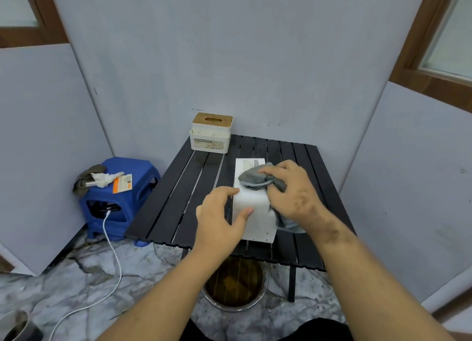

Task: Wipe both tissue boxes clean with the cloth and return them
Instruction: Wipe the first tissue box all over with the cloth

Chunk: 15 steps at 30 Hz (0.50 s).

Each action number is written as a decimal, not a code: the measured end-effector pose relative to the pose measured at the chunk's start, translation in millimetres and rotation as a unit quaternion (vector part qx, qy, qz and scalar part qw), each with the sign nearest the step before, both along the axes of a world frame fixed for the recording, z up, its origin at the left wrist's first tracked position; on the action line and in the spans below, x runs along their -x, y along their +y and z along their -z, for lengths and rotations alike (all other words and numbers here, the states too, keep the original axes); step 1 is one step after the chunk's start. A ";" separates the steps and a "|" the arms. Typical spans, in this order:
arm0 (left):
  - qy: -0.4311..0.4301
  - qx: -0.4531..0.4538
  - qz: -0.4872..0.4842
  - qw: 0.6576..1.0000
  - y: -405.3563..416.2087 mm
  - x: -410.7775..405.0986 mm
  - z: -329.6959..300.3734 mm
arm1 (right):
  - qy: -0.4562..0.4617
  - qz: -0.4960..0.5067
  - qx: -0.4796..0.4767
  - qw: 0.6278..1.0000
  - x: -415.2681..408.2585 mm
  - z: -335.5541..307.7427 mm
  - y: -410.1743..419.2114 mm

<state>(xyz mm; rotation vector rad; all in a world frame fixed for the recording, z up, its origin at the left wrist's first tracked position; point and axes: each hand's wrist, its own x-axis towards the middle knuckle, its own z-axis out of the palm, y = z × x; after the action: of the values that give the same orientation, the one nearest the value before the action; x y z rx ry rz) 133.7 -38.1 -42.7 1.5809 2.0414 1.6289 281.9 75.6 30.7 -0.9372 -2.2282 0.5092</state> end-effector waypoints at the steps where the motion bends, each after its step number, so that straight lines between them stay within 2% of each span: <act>1: -0.014 0.000 -0.015 1.000 1.2 -4.7 -0.6 | 0.004 0.006 0.003 1.000 4.7 6.3 -3.0; 8: -0.032 0.023 -0.102 0.994 12.4 -27.8 -1.6 | 0.042 0.002 0.026 0.999 4.3 11.0 -3.3; 15: -0.012 0.050 -0.136 0.989 22.8 -41.1 -8.1 | 0.070 -0.023 0.081 0.994 -4.9 4.7 3.3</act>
<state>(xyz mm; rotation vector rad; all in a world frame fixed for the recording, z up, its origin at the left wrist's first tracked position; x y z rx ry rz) 174.8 -15.2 -34.7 1.2923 2.3708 1.5858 286.8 78.9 26.0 -0.9029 -2.1104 0.7628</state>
